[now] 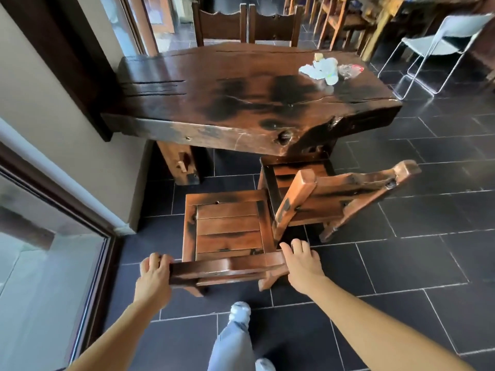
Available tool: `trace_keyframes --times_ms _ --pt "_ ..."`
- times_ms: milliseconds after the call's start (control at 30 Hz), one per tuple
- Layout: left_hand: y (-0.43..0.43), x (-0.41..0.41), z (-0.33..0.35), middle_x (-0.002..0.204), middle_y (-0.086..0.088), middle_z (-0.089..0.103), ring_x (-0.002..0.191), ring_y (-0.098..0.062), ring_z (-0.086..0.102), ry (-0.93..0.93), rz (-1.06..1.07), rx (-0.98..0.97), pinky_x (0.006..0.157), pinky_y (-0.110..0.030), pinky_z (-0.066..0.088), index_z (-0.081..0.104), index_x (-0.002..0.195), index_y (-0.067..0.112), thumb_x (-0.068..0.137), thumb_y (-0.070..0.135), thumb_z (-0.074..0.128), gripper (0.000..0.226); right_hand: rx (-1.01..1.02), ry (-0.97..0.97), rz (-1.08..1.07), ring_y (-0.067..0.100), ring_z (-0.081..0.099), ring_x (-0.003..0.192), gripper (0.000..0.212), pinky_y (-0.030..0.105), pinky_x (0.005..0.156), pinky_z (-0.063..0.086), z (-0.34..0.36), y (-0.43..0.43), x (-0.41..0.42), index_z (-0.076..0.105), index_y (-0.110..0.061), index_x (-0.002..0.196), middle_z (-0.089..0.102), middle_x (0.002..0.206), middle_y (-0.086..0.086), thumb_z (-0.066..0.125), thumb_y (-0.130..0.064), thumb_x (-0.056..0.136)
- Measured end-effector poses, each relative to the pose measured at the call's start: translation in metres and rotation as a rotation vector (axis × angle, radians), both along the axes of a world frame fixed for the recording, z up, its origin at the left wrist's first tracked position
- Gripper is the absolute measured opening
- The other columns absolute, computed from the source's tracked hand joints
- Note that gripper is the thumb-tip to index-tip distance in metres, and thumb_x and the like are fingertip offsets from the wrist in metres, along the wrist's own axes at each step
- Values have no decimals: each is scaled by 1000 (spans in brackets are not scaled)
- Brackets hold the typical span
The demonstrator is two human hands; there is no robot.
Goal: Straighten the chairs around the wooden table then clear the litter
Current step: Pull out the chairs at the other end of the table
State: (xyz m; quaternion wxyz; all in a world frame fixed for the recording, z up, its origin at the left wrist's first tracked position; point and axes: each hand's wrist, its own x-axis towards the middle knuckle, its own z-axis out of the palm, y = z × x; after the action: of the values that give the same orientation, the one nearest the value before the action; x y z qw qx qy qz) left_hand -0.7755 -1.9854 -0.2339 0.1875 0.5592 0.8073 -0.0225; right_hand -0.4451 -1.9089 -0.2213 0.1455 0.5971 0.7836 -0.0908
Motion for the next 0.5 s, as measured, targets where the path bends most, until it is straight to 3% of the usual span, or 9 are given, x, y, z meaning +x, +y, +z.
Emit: trace_keyframes --times_ms 100,200,267,367,433,500 --pt "-2 0 -9 120 -9 48 112 -34 40 -27 -36 84 75 -44 53 55 115 14 66 -3 62 52 63 4 -31 32 33 136 78 53 111 30 -8 0 5 37 -19 142 39 143 11 73 -7 75" --pt "1 -9 -15 113 -8 54 102 -35 49 9 -16 130 72 -42 51 59 104 14 54 -4 67 54 68 -63 24 36 49 128 94 58 99 40 -14 12 0 59 -14 126 58 129 15 94 -10 39" --pt "0 -12 -19 112 -6 55 99 -34 50 25 -10 151 77 -43 50 59 102 17 49 -5 67 57 63 -92 68 37 54 123 103 57 96 42 -20 14 0 63 -11 122 62 125 17 97 -12 25" --pt "5 -13 -19 111 -7 58 98 -36 53 -14 -15 175 80 -46 48 59 107 20 43 -5 68 69 85 -97 94 38 54 123 106 56 97 39 -23 22 -2 63 -10 123 62 124 18 98 -12 22" --pt "20 -15 -14 119 -7 55 108 -37 50 -30 -9 171 88 -47 45 57 116 19 50 -3 68 71 90 -95 82 38 53 124 104 57 97 40 -17 34 -7 63 -9 123 62 125 19 98 -13 26" --pt "38 -20 -7 129 -6 48 121 -35 41 -45 -8 135 99 -46 38 52 126 19 62 1 67 68 84 -120 68 37 36 138 98 58 107 31 -6 48 -18 48 -12 138 47 142 20 93 -17 51"
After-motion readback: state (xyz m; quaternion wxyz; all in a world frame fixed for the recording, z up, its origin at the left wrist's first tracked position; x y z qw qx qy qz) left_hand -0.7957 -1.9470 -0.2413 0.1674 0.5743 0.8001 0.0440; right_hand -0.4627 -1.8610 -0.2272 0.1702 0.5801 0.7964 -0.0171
